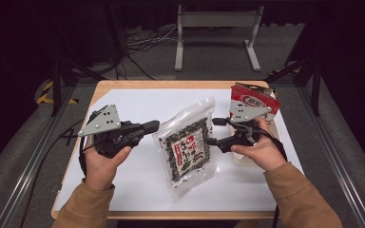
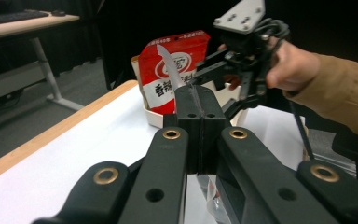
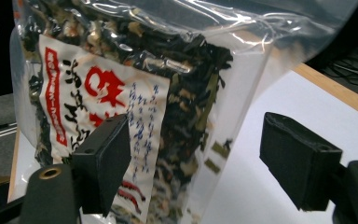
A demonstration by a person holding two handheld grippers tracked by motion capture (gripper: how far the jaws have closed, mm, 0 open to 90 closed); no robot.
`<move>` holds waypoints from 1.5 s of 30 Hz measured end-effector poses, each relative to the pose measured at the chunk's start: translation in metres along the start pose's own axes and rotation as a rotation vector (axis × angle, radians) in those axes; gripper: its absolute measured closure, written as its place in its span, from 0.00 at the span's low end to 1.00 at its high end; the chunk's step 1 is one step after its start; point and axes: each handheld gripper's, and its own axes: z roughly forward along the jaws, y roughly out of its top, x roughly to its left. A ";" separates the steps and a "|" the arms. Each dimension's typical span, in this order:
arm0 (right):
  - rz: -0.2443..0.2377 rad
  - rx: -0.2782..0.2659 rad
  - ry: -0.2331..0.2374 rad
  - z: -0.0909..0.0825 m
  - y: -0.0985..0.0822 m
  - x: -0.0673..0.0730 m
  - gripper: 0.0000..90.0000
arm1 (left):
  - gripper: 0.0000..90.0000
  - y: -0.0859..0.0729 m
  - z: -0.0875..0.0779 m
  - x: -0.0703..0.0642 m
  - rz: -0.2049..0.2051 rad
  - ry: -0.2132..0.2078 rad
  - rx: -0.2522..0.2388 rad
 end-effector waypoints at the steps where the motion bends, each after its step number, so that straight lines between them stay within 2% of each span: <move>1: 0.004 0.001 0.006 0.002 0.000 -0.002 0.28 | 1.00 0.000 0.000 0.000 -0.001 -0.002 -0.001; 4: 0.011 0.008 0.010 0.007 -0.001 -0.006 0.28 | 1.00 0.000 -0.001 0.000 -0.001 -0.007 -0.002; 7: 0.027 0.001 0.061 0.014 -0.001 -0.009 0.29 | 1.00 -0.001 0.000 0.001 -0.006 -0.016 -0.008; 10: -0.007 -0.013 0.085 0.015 0.001 -0.009 0.32 | 1.00 -0.003 0.001 0.003 -0.011 -0.023 -0.019; 14: -0.009 -0.014 0.136 0.016 0.005 -0.012 0.35 | 1.00 -0.003 0.000 0.004 -0.018 -0.024 -0.020; 18: -0.026 -0.007 0.145 0.014 0.007 -0.011 0.40 | 1.00 -0.003 0.000 0.004 -0.017 -0.020 -0.025; 23: -0.041 -0.002 0.184 0.001 0.008 -0.009 0.57 | 1.00 -0.003 -0.005 0.006 -0.026 -0.009 -0.052; 25: -0.044 -0.002 0.188 -0.001 0.009 -0.008 0.59 | 1.00 -0.002 -0.006 0.006 -0.023 -0.007 -0.056; 32: -0.098 0.027 0.262 -0.008 0.015 0.006 0.79 | 1.00 -0.002 -0.012 0.007 -0.037 0.012 -0.086; 36: -0.120 0.033 0.296 -0.008 0.018 0.013 0.82 | 1.00 -0.005 -0.012 0.011 -0.058 0.018 -0.089; 42: -0.129 0.043 0.284 -0.002 0.017 0.015 0.80 | 1.00 -0.006 -0.010 0.011 -0.064 0.014 -0.082; 45: -0.154 0.050 0.291 0.000 0.017 0.019 0.83 | 1.00 -0.006 -0.010 0.012 -0.058 0.029 -0.079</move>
